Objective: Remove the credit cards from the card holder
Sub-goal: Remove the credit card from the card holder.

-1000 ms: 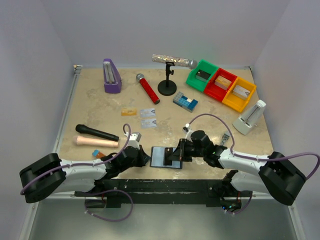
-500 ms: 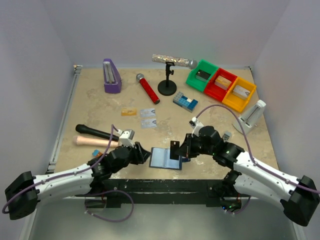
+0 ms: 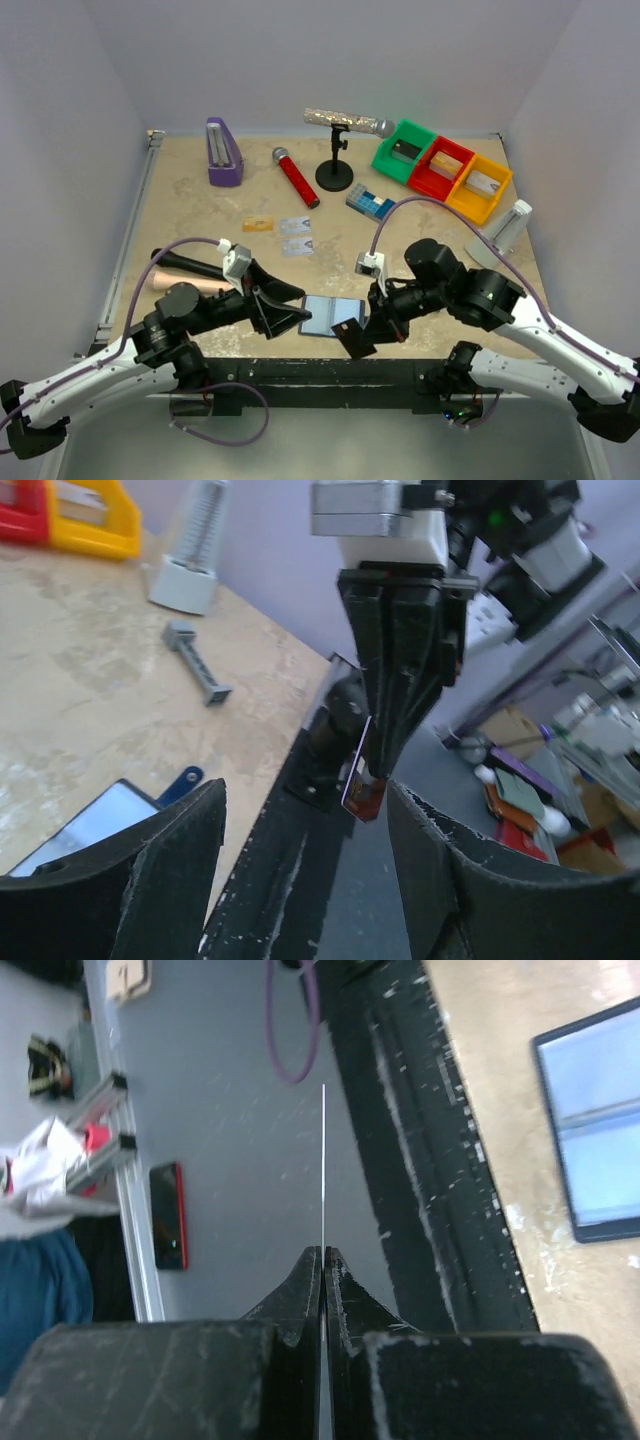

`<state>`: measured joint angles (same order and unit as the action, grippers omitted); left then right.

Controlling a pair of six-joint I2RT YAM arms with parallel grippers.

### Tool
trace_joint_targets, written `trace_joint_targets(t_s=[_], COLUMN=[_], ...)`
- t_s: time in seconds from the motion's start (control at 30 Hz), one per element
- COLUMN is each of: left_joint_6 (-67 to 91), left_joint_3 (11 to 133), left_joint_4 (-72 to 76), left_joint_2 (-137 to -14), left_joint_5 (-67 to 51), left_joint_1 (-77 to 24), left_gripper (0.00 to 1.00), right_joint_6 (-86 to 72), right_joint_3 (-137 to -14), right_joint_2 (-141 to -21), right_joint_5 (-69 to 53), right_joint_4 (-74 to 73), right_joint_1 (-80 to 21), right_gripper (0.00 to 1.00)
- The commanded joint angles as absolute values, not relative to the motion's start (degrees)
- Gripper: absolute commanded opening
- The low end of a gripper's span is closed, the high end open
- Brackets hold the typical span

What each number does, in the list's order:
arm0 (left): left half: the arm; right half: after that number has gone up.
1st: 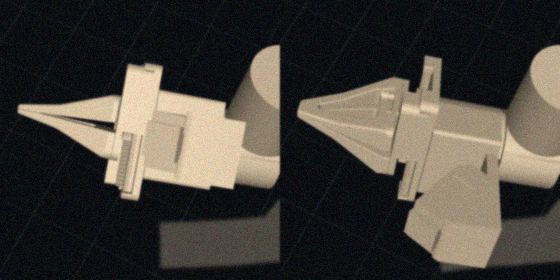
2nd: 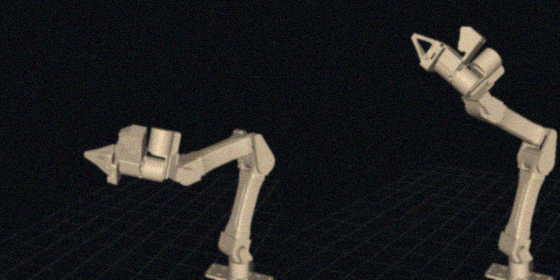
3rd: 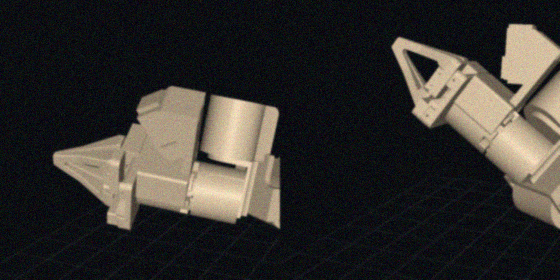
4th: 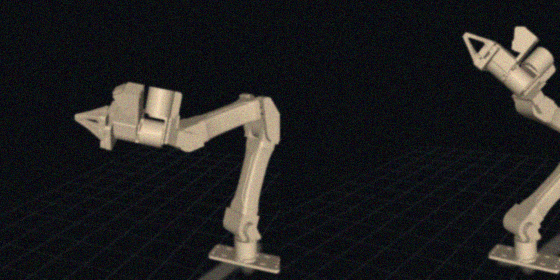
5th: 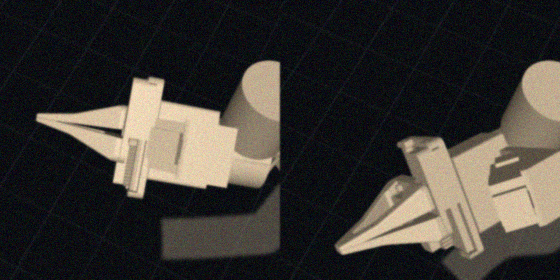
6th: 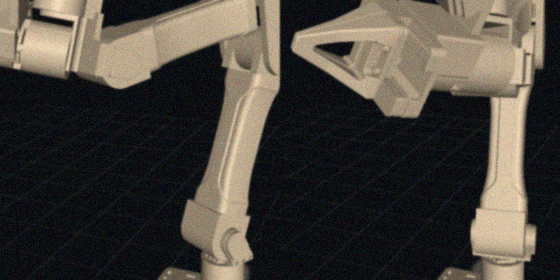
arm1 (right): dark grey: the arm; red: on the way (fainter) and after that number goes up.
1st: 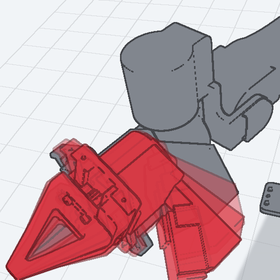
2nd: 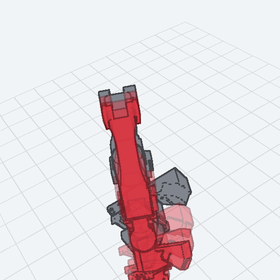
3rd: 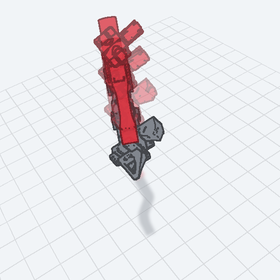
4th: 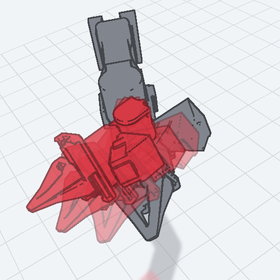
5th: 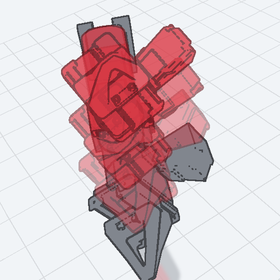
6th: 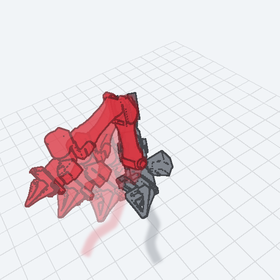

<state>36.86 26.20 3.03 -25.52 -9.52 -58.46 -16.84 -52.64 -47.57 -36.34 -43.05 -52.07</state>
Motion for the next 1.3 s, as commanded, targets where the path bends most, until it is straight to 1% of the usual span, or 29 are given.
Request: trace_joint_targets(t_s=[0.0,0.13,0.4,0.73,1.03,1.17,1.27], left_joint_6=[33.14,33.57,34.81,35.95,36.65,36.56,36.47], left_joint_3=[30.40,31.99,32.78,33.49,33.75,34.01,34.19], left_joint_4=[5.71,7.37,10.02,11.69,12.83,13.18,13.45], left_joint_2=[-29.16,-35.49,-40.86,-45.08,-47.02,-47.90,-48.08], left_joint_5=[-28.10,-34.26,-35.95,-37.79,-38.85,-39.90,-40.25], left_joint_1=[-58.18,-58.27,-58.80,-59.85,-61.26,-61.52,-61.70], left_gripper=[0.70,0.64,0.59,0.41,0.38,0.18,0.11], right_joint_6=[-9.41,-9.05,-9.49,-10.46,-10.90,-10.99,-10.90], right_joint_3=[-59.05,-61.78,-63.37,-62.40,-61.26,-61.08,-61.00], right_joint_2=[-50.27,-52.82,-56.25,-56.87,-57.04,-56.95,-57.04], right_joint_5=[-40.78,-39.20,-37.71,-37.09,-36.83,-36.83,-36.83], right_joint_4=[-52.64,-52.56,-51.42,-49.22,-47.73,-47.46,-47.46], right_joint_1=[-56.50,-57.92,-60.11,-61.52,-61.70,-61.70,-61.70], right_gripper=[0.00,0.00,0.00,0.00,0.00,0.00,0.00])
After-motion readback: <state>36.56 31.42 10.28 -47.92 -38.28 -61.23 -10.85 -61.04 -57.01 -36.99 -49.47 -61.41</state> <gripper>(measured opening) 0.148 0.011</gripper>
